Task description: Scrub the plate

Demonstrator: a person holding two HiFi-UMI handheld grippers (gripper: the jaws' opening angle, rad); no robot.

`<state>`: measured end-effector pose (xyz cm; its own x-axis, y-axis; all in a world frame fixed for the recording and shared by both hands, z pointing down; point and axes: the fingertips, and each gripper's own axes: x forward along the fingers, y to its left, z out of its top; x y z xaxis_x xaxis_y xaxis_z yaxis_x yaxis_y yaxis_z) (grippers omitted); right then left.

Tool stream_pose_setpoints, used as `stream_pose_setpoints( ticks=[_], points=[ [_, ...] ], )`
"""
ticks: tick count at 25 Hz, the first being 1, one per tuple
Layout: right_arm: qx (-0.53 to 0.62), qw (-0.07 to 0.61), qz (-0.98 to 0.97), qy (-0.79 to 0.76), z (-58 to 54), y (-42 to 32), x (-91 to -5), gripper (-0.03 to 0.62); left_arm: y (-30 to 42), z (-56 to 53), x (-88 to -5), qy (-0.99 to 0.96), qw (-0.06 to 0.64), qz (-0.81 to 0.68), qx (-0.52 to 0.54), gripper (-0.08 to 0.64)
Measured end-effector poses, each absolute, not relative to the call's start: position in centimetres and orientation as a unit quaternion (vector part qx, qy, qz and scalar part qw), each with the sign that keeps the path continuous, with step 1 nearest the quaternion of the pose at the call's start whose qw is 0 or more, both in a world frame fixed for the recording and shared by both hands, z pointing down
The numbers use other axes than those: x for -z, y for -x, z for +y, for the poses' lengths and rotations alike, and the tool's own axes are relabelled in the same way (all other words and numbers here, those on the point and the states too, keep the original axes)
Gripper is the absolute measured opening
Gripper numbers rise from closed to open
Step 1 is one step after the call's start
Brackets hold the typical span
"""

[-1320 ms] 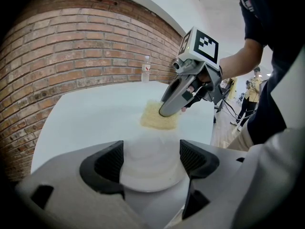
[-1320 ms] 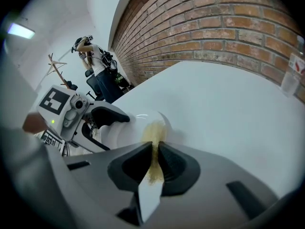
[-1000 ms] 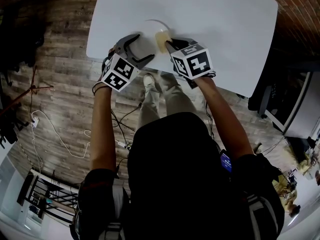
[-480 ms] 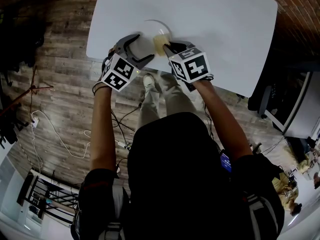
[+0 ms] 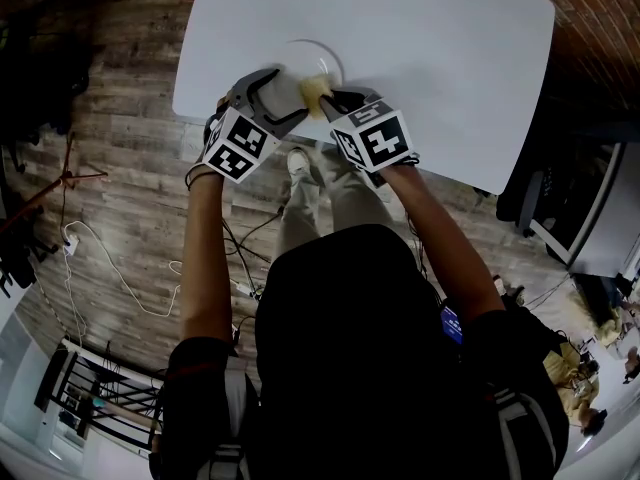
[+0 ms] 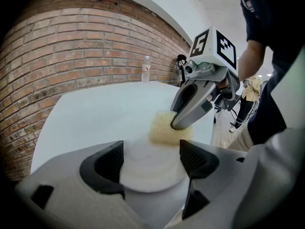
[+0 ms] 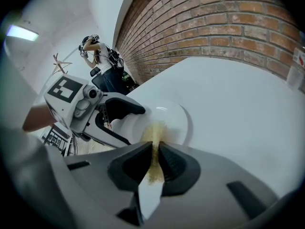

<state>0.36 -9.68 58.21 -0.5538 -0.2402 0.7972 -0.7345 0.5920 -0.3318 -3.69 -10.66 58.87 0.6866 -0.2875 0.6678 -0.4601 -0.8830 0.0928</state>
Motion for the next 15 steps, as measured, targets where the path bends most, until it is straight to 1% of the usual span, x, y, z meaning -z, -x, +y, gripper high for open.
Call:
stream_pose_setpoints(
  ticks=[15],
  points=[
    [-0.339, 0.382, -0.809, -0.292, -9.78, -0.18, -58.58, 0.044, 3.91, -10.41, -59.79, -0.903, 0.148, -0.208, -0.345, 0.367]
  ],
)
